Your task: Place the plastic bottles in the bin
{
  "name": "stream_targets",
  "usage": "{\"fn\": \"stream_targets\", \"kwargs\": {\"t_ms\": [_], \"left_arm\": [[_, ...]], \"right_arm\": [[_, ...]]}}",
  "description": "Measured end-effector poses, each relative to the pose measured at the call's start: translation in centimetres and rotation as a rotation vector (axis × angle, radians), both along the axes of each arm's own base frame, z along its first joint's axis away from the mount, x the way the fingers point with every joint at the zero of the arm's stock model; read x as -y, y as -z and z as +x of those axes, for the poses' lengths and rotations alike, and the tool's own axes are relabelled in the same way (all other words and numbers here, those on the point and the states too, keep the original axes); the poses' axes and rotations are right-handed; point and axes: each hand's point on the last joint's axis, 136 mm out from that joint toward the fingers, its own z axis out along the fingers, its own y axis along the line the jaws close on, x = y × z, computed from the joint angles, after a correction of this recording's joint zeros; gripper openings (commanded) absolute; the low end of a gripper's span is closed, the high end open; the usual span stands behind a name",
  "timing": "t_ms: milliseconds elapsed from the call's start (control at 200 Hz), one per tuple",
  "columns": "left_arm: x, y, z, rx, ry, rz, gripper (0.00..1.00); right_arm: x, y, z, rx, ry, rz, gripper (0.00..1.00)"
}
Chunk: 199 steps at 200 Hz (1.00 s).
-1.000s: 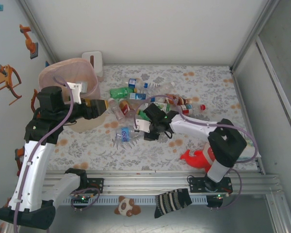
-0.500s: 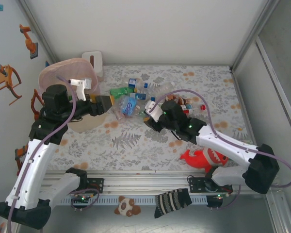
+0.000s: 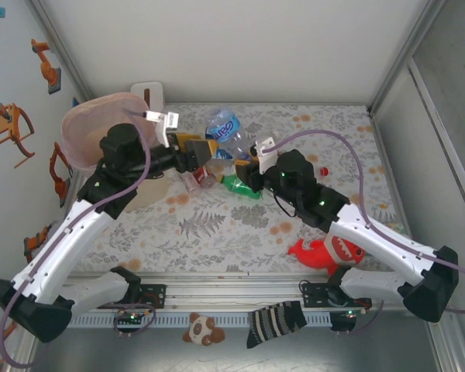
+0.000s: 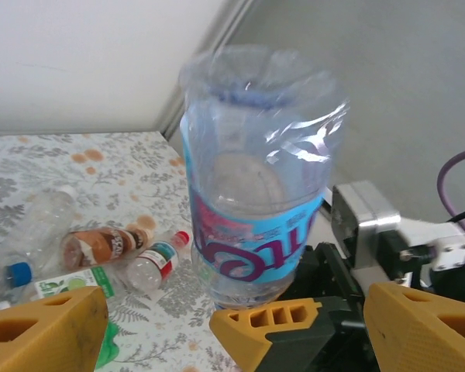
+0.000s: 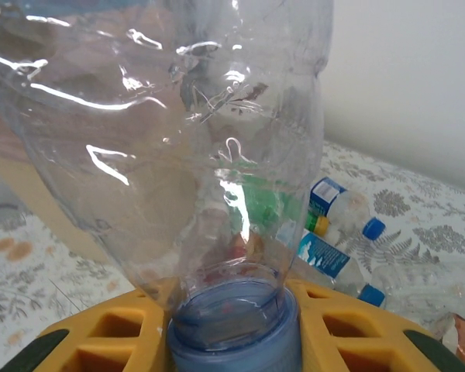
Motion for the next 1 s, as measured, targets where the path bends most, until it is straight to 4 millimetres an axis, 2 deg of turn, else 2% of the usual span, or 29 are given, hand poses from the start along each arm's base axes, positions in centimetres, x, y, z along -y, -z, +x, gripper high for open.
{"fn": "stream_targets", "kwargs": {"t_ms": [215, 441, 631, 781, 901, 996], "left_arm": [[4.2, -0.6, 0.4, 0.036, 0.040, 0.009, 0.85], [6.9, -1.3, 0.5, 0.103, 0.014, 0.005, 0.73], [7.9, -1.5, 0.4, 0.148, -0.028, 0.010, 0.60], [8.0, -1.9, 0.5, 0.168, -0.050, 0.003, 0.52], [8.0, -2.1, 0.5, 0.175, -0.056, -0.001, 0.47], [8.0, -2.1, 0.5, 0.176, -0.060, -0.001, 0.46]], "right_arm": [[0.3, -1.0, -0.3, -0.005, 0.005, 0.043, 0.11], [0.4, -1.4, -0.5, -0.007, 0.004, 0.058, 0.11], [0.5, -2.1, -0.8, -0.006, 0.004, 0.089, 0.11], [0.5, -2.7, -1.0, 0.004, 0.001, 0.106, 0.11], [0.5, -2.8, -1.0, 0.006, 0.000, 0.109, 0.11], [0.5, -2.8, -1.0, 0.004, 0.000, 0.112, 0.16]]}}
